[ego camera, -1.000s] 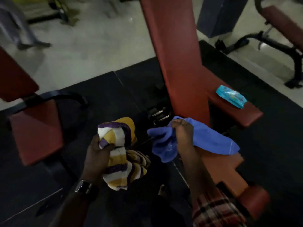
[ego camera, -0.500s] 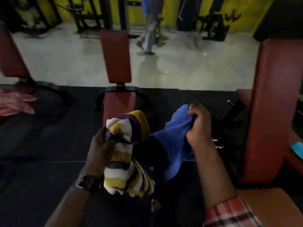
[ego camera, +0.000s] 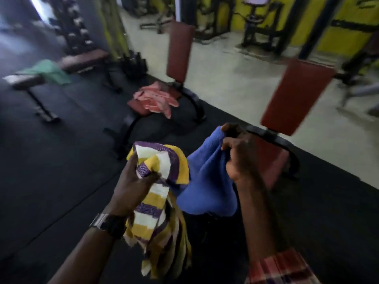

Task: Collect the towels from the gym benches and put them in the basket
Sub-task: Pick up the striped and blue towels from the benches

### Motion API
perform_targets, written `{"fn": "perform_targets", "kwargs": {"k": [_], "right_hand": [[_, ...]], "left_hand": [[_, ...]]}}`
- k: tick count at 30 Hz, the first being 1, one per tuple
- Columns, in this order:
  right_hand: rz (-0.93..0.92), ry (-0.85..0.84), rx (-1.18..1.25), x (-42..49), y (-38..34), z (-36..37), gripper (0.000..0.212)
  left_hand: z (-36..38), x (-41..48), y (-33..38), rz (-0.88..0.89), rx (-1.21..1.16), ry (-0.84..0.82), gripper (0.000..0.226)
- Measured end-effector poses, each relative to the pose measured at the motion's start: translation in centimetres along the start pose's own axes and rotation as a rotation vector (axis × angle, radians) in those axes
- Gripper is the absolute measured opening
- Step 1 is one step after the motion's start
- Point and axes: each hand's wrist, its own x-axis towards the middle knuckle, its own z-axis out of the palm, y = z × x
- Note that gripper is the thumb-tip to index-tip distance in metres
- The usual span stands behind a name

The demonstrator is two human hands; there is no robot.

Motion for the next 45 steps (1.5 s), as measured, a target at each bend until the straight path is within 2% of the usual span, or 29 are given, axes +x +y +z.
{"fn": "perform_targets", "kwargs": {"k": [1, 3, 6, 10, 13, 15, 18, 19, 21, 25, 28, 32, 34, 36, 39, 41, 45], "right_hand": [[-0.012, -0.009, -0.019, 0.1, 0.1, 0.3, 0.034], [0.032, -0.131, 0.017, 2.9, 1.4, 4.8, 0.038], [0.057, -0.338, 0.007, 7.6, 3.4, 13.7, 0.048], [0.041, -0.57, -0.01, 10.6, 4.3, 25.6, 0.046], [0.05, -0.732, -0.028, 11.4, 5.3, 34.0, 0.04], [0.081, -0.842, -0.008, 11.1, 6.3, 41.1, 0.042], [0.067, -0.968, 0.006, 9.9, 7.0, 51.0, 0.042], [0.066, -1.031, 0.006, 9.7, 7.0, 54.8, 0.044], [0.083, -1.148, 0.018, 9.0, 7.3, 62.2, 0.052], [0.067, -1.263, 0.036, 7.9, 6.9, 71.7, 0.066], [0.015, -1.354, 0.041, 6.7, 6.2, 78.5, 0.063], [-0.007, -1.444, 0.061, 5.7, 5.9, 88.4, 0.057], [-0.037, -1.487, 0.068, 5.7, 6.4, 93.2, 0.058], [-0.006, -1.524, 0.109, 6.0, 7.1, 97.4, 0.058], [0.09, -1.557, 0.184, 6.9, 8.6, 104.8, 0.055], [0.091, -1.543, 0.198, 7.5, 9.6, 110.1, 0.049], [0.143, -1.56, 0.212, 9.9, 11.5, 122.4, 0.037]], "left_hand": [[-0.4, 0.3, 0.6, -0.017, 0.006, -0.024, 0.057], [-3.7, 2.4, 0.6, -0.077, 0.1, 0.046, 0.044], [-10.0, 5.5, 0.1, -0.143, 0.087, 0.246, 0.025], [-17.9, 7.3, -1.3, -0.224, 0.038, 0.485, 0.022], [-23.4, 8.9, -2.5, -0.3, -0.042, 0.58, 0.038], [-27.9, 10.4, -3.8, -0.281, -0.107, 0.69, 0.051], [-35.0, 12.8, -5.0, -0.256, -0.259, 0.873, 0.088], [-37.9, 13.6, -5.4, -0.224, -0.331, 0.911, 0.092], [-43.7, 14.6, -6.2, -0.172, -0.386, 0.944, 0.086], [-50.7, 16.4, -6.0, -0.079, -0.26, 0.867, 0.072], [-55.8, 18.1, -6.4, -0.099, -0.208, 0.872, 0.084], [-63.7, 20.8, -7.9, -0.091, 0.011, 1.03, 0.099], [-67.9, 22.6, -8.9, -0.045, 0.081, 1.096, 0.089], [-71.5, 24.5, -9.7, -0.018, 0.14, 1.183, 0.07], [-78.5, 27.9, -11.2, -0.012, 0.191, 1.291, 0.056], [-83.6, 30.0, -12.2, -0.026, 0.228, 1.353, 0.046], [-95.4, 34.5, -13.2, -0.077, 0.28, 1.501, 0.039]]}}
